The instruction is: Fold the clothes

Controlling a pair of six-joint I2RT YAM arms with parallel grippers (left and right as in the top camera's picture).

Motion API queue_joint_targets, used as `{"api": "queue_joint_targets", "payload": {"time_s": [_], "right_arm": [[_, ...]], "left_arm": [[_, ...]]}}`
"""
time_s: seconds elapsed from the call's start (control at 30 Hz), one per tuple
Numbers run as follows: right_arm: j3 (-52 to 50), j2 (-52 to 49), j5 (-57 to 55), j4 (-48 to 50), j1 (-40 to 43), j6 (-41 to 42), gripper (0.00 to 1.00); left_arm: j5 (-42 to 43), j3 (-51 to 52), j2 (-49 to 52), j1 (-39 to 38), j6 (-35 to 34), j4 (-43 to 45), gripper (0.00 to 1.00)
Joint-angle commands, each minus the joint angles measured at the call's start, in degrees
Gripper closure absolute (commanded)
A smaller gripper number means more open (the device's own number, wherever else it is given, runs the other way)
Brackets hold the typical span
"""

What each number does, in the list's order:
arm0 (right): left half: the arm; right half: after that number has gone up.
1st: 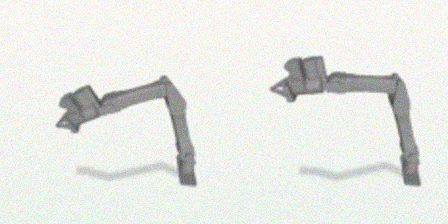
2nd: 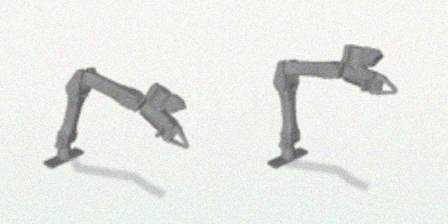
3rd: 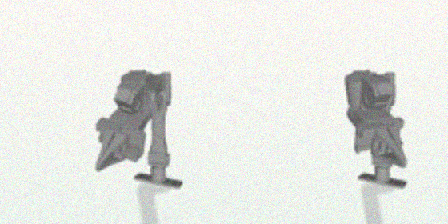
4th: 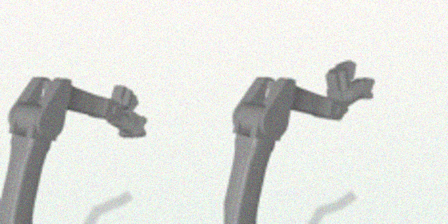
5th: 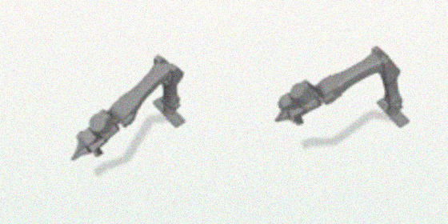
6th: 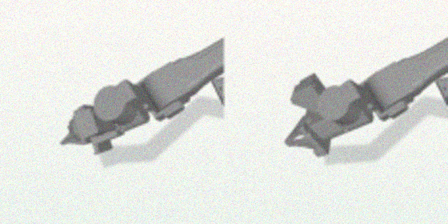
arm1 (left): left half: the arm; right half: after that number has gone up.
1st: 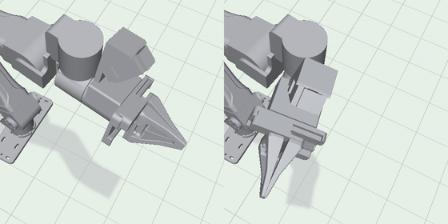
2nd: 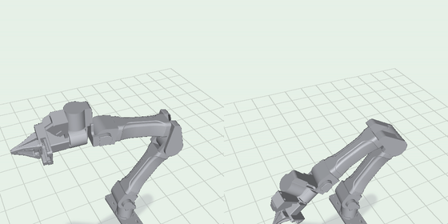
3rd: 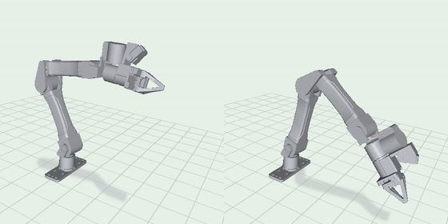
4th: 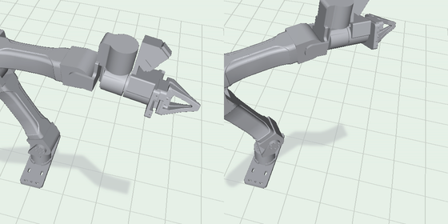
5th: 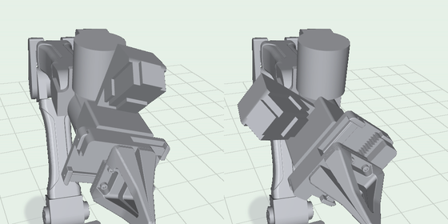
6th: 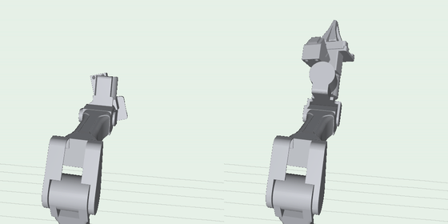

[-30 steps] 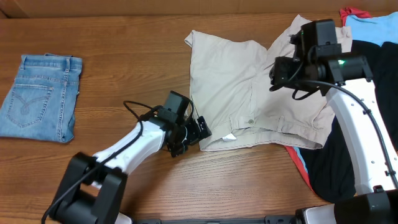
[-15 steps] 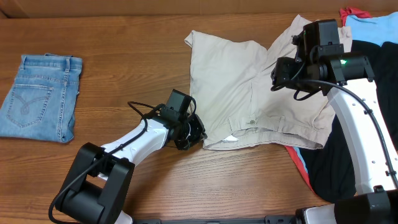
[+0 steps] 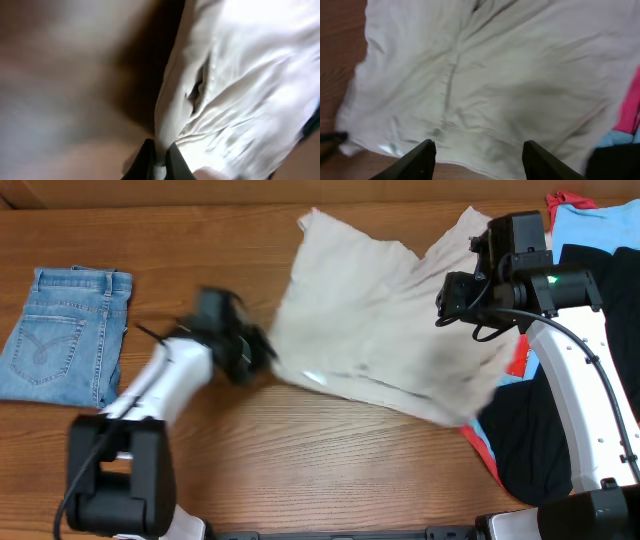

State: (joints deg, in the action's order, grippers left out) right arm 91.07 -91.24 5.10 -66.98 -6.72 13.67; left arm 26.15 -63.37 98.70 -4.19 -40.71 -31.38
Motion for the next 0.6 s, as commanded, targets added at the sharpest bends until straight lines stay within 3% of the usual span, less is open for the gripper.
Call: {"api": "queue_joint_targets", "payload": {"time_s": [0.0,0.03,0.07,0.1,0.13,0.17,0.27,0.4,0.57], "right_arm": [[1.6,1.2,-0.6,0.1,0.2,-0.2,0.4],[1.6,1.2,-0.6,0.1,0.2,-0.2,0.4],[1.6,1.2,-0.6,0.0,0.2,-0.2,0.38],[1.6,1.2,-0.6,-0.1,0.2,-0.2,0.37],[1.6,1.2,-0.6,-0.1,0.2,-0.2,0.37],[1.6,1.2,-0.6,-0.2,0.2,-0.2,0.37],[1.5,1.2,-0.6,-0.2,0.2,-0.2,0.37],[1.6,1.2,-1.1,-0.2,0.2,-0.2,0.37],[1.6,1.2,-5.9,-1.0,0.6,-0.1,0.37]], "left_arm": [[-5.8,-11.1,-2.4,7.3,8.9,0.0,0.96],[-5.8,-13.6,-2.4,8.6,9.0,0.0,0.92],[-5.7,-15.8,-2.4,9.7,9.0,-0.2,0.73],[-5.4,-17.8,-2.4,10.4,9.0,-0.6,0.37],[-4.7,-19.8,-2.4,10.8,9.0,-2.1,0.12],[-3.6,-21.1,-2.4,10.9,9.5,-4.2,0.0],[-0.6,-22.7,-2.4,9.6,11.1,-12.2,0.0],[-2.6,-21.4,-2.1,4.7,11.5,-22.4,0.0],[-2.6,-14.3,-2.0,-6.0,9.0,-25.5,0.0]]}}
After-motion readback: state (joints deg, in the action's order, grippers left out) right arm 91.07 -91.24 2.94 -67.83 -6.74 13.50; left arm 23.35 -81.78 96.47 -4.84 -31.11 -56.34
